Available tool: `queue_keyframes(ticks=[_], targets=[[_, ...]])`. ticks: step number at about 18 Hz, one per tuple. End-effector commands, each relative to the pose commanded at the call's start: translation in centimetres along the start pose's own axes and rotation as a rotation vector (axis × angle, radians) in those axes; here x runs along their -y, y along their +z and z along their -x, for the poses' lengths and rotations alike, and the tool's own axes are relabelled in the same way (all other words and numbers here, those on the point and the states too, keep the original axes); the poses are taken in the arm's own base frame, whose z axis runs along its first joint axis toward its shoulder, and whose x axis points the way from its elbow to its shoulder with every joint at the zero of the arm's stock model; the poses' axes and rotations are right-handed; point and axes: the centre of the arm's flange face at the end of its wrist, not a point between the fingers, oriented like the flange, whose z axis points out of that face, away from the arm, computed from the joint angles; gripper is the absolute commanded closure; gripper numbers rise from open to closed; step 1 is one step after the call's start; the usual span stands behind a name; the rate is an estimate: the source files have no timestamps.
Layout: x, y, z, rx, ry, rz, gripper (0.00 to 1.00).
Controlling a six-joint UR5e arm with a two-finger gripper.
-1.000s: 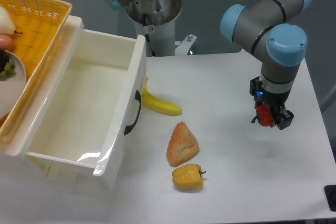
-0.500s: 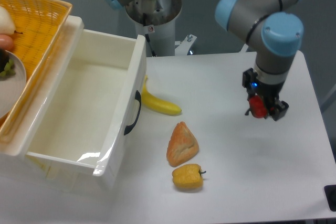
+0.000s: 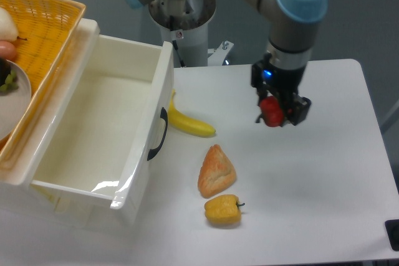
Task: Place the red pepper in the upper white drawer
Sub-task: 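Carry the red pepper over the open white drawer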
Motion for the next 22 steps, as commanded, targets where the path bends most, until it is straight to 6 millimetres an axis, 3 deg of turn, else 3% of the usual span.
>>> queue_keyframes(ticks=[4, 6, 11, 16, 22], targets=[[4.1, -2.0, -2.7, 0.022, 0.037, -0.031, 0.55], [7.2, -2.0, -4.5, 0.014, 0.08, -0.044, 0.55], [12.8, -3.2, -9.4, 0.011, 0.187, -0.073, 0.55], [16.1, -2.1, -13.8, -0.026, 0.261, -0.086, 0.55], [18.3, 0.3, -15.2, -0.069, 0.323, -0.084, 0.55]])
